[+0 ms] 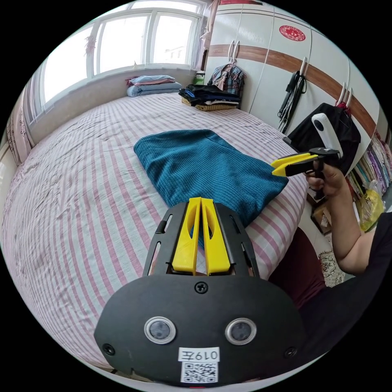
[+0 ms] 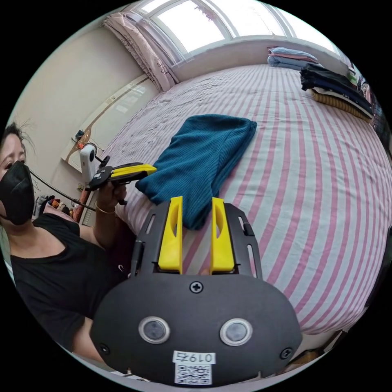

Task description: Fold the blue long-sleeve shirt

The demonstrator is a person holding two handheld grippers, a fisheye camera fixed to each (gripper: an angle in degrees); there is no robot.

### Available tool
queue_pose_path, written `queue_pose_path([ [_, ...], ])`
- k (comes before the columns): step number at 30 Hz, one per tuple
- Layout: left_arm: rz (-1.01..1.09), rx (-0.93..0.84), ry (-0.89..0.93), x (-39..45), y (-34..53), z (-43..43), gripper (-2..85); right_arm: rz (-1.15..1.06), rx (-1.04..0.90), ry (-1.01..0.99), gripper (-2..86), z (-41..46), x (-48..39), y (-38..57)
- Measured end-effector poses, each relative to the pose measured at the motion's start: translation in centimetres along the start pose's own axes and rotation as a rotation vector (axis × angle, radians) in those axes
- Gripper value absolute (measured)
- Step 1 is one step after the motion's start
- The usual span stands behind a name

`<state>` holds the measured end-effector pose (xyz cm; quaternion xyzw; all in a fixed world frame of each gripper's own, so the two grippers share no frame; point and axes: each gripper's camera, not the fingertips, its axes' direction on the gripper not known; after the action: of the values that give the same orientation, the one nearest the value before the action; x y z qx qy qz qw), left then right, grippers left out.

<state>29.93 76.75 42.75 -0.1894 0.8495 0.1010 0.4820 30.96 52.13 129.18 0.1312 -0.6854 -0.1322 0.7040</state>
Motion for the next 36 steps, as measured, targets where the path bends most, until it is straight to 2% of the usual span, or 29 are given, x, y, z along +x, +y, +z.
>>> queue_pose_path([
  [5,-0.029,0.059,0.011,-0.6,0.6,-1.6,0.7,0.01,0.033,-0.059,0.6,-0.8,0.6,-0.8],
  [7,-0.01,0.072,0.03,-0.4,0.7,-2.2,0.7,0.007,0.052,-0.093,-0.2,-1.2,0.7,-1.4],
  [10,0.039,-0.006,0.042,0.0,0.5,-1.6,0.8,-0.018,0.037,-0.083,-0.7,-1.4,0.5,-2.9],
  [15,0.069,-0.07,0.087,-0.8,0.6,-1.1,0.9,-0.037,-0.021,-0.08,0.4,-1.0,1.0,-4.8],
  [19,0.061,-0.038,0.097,-1.4,0.8,-1.8,1.0,-0.048,-0.059,-0.079,10.3,-0.2,0.8,-6.8],
  [24,0.063,0.019,0.104,-1.5,1.0,-2.8,1.1,-0.111,0.1,0.066,11.4,-5.5,-0.7,-11.8],
  [28,0.103,-0.033,0.094,-0.7,0.8,-1.9,1.1,-0.296,0.21,0.079,9.9,-6.2,-5.2,-23.3],
  [33,0.111,-0.047,0.083,-0.8,0.6,-1.8,1.0,-0.562,-0.017,0.055,11.0,4.7,-10.2,-39.5],
  [35,0.114,-0.049,0.085,-1.0,0.6,-1.8,0.9,-0.626,-0.227,-0.01,11.0,11.7,-10.4,-45.7],
  [36,0.114,-0.049,0.088,-1.1,0.6,-1.8,0.9,-0.634,-0.271,-0.009,11.0,13.3,-10.3,-46.8],
])
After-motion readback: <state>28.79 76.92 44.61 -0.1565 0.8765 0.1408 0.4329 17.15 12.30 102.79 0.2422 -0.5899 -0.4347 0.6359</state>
